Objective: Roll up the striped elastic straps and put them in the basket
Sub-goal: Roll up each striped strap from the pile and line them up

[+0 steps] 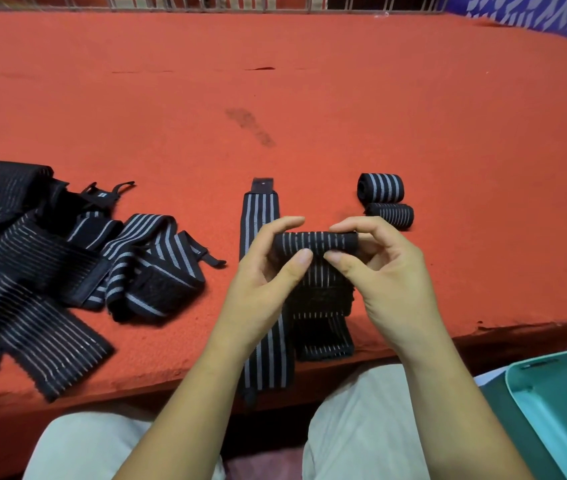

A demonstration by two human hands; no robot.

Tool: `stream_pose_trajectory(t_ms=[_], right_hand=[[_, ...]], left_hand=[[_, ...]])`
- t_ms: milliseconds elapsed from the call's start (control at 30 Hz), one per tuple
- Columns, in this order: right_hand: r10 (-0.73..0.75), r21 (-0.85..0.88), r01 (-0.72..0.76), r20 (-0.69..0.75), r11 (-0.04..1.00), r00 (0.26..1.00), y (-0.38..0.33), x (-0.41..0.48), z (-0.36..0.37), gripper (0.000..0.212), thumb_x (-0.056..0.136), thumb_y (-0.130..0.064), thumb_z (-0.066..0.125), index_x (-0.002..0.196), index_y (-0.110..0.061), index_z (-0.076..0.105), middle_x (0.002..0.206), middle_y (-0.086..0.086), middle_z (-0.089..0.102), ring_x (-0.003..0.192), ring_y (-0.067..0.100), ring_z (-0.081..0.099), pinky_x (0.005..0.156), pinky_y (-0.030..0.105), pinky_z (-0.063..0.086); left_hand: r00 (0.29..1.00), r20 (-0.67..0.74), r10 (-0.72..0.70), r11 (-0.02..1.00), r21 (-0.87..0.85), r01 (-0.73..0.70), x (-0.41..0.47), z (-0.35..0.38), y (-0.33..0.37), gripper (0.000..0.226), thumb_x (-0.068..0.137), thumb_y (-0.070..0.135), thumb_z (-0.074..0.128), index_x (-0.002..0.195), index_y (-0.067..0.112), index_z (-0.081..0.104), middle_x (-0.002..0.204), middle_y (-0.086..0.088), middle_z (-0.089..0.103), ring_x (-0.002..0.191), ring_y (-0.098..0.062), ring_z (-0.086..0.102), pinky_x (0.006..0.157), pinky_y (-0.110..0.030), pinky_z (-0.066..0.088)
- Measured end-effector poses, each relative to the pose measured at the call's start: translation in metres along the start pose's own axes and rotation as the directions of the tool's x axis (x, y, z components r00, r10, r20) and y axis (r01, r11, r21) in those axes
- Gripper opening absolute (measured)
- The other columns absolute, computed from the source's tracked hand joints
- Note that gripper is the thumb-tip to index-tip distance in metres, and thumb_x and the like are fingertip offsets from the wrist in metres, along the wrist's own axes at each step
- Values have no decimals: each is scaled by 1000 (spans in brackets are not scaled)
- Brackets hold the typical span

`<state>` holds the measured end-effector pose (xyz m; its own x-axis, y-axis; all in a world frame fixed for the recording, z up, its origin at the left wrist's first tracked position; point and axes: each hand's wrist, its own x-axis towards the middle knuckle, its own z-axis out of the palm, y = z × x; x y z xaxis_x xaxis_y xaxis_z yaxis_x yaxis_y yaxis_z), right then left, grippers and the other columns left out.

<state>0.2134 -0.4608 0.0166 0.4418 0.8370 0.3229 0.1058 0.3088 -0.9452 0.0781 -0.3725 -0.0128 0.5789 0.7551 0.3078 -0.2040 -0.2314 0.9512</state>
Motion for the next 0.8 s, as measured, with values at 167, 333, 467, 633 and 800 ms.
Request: stream_pose_trajectory(t_ms=[167, 333, 467, 633, 800], right_hand=[[40, 33, -40, 2, 999, 999, 3, 1, -1, 31, 85, 9, 68, 100, -18, 69, 90, 1, 71, 88, 13, 67, 77, 27, 55], [168, 36, -168, -4, 985, 986, 5, 0, 2, 27, 95, -15, 63, 121, -18, 62, 95, 6, 76, 91, 14, 73, 76, 26, 57], [98, 46, -97, -5, 994, 995, 4, 0, 2, 22, 95, -3, 61, 114, -14, 64, 93, 7, 75, 89, 15, 71, 74, 26, 57], [25, 56, -27, 30, 998, 999, 2, 0, 0, 31, 88, 9, 65, 105, -17, 67, 96, 5, 72, 94, 16, 68, 80, 28, 55], [150, 40, -150, 19, 988, 989, 4, -1, 2, 28, 90, -24, 66, 117, -19, 67, 95, 8, 75, 93, 15, 70, 79, 28, 56]], left_hand=[[998, -53, 22, 990, 144, -14, 2, 6, 1, 24, 93, 50, 52, 98, 27, 59, 79, 12, 58, 74, -7, 54, 70, -36, 46], [997, -16, 71, 997, 34, -70, 5, 2, 1, 21, 93, 12, 60, 112, 20, 61, 102, 4, 63, 94, -9, 59, 84, -29, 49], [998, 14, 64, 998, -1, -64, 2, 1, 4, 29, 94, 12, 60, 120, 24, 61, 115, 4, 64, 108, -10, 60, 94, -33, 50], [996, -79, -51, 995, 84, 58, 4, 4, 11, 28, 97, 50, 56, 105, 24, 63, 96, 11, 69, 92, -7, 65, 84, -27, 53], [999, -33, 18, 1000, 25, -18, 5, 2, 9, 16, 94, 27, 58, 104, 15, 60, 91, 5, 63, 87, -10, 60, 82, -34, 51]])
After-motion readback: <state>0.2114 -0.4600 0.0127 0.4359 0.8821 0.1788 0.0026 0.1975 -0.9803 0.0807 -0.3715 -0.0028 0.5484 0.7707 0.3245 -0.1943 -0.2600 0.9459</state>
